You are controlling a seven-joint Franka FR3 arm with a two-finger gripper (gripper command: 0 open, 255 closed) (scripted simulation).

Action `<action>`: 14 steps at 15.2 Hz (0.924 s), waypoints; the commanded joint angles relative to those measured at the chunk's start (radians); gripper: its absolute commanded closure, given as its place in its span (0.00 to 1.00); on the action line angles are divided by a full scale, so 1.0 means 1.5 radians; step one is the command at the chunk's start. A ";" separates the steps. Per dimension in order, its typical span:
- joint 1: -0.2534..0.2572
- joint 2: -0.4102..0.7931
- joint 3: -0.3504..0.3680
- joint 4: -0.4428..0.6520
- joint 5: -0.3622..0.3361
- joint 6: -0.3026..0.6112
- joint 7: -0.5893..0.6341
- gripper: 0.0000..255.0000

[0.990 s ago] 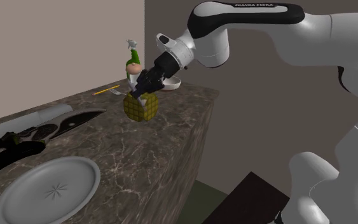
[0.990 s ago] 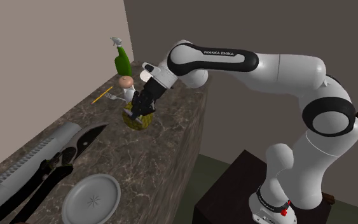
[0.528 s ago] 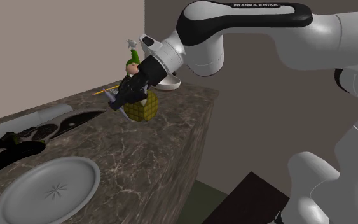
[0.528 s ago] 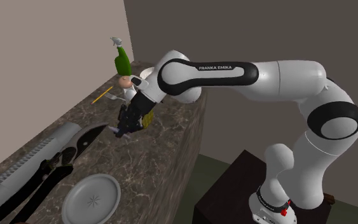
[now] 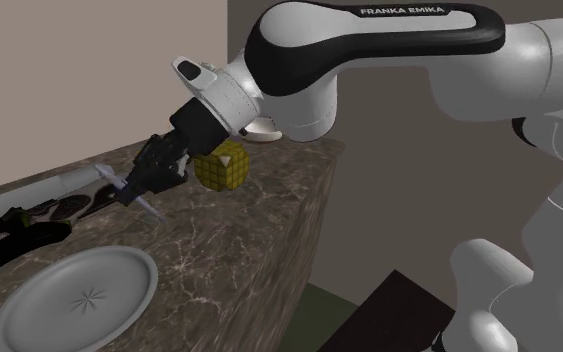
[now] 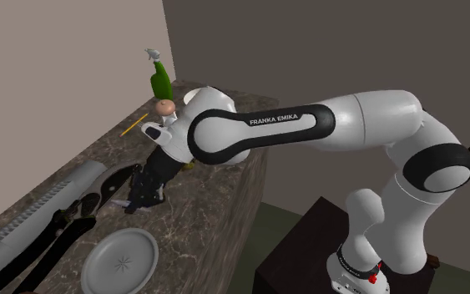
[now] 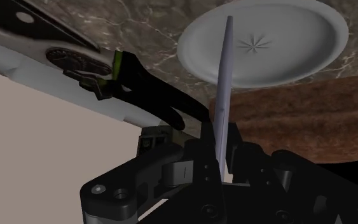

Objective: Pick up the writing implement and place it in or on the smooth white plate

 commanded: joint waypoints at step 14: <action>0.046 0.080 0.055 0.004 0.050 0.116 0.004 1.00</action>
